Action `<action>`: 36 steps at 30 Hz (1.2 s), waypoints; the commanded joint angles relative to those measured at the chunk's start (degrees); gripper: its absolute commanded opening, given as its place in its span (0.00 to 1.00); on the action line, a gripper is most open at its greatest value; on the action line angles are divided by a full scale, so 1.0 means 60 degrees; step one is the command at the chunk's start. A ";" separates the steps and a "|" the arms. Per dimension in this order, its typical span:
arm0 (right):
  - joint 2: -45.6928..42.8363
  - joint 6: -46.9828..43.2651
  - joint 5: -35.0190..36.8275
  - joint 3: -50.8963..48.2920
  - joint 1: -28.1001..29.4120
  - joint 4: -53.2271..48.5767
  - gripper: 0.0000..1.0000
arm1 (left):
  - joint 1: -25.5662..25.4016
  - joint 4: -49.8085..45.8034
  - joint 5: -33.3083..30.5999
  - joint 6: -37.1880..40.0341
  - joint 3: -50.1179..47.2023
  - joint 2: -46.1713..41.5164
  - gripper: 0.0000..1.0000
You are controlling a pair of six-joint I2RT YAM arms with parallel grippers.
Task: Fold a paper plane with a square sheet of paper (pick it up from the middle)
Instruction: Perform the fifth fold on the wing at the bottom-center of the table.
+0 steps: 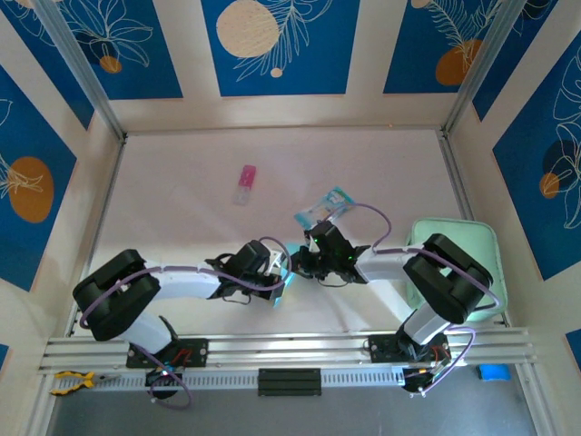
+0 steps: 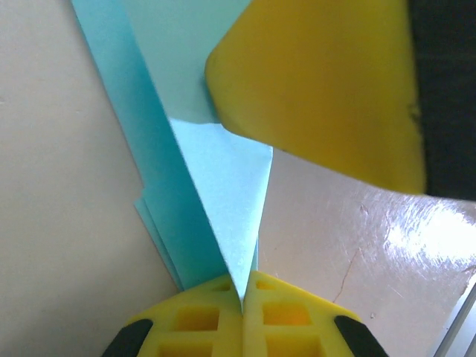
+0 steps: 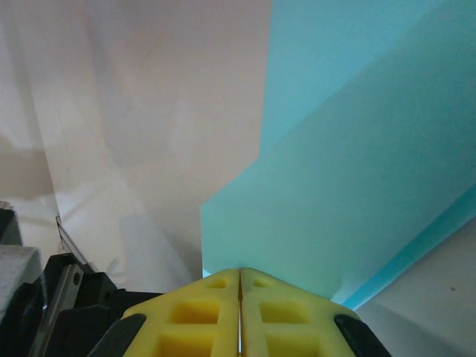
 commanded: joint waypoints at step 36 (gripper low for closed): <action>0.1424 0.0148 -0.0060 0.0006 -0.0267 0.0374 0.09 | 0.0154 -0.1458 0.0476 -0.0244 -0.0115 -0.1168 0.22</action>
